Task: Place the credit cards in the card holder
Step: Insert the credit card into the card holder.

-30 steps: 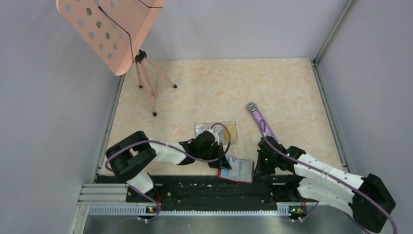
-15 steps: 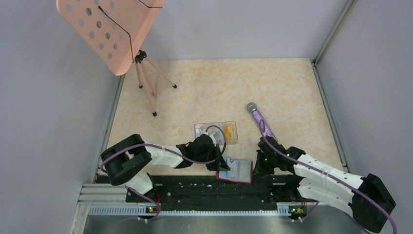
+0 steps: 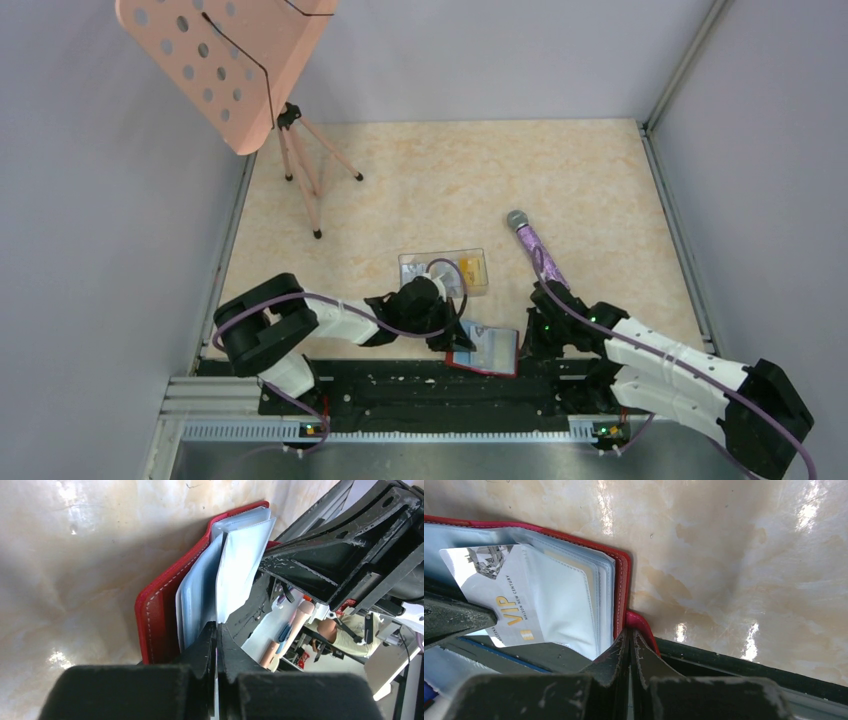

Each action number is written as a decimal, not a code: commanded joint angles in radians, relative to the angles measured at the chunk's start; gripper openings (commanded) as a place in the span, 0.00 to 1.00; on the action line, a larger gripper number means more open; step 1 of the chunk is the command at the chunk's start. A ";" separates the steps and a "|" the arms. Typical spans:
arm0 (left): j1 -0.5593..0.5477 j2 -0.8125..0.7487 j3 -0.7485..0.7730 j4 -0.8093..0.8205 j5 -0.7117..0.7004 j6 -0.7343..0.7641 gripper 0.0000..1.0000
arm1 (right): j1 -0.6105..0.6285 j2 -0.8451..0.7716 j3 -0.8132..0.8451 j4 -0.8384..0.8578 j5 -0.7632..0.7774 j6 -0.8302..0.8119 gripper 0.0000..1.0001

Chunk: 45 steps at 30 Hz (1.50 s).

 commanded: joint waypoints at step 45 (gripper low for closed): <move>-0.102 0.207 0.500 -0.662 -0.155 0.354 0.49 | 0.001 0.007 -0.007 0.080 -0.033 -0.028 0.00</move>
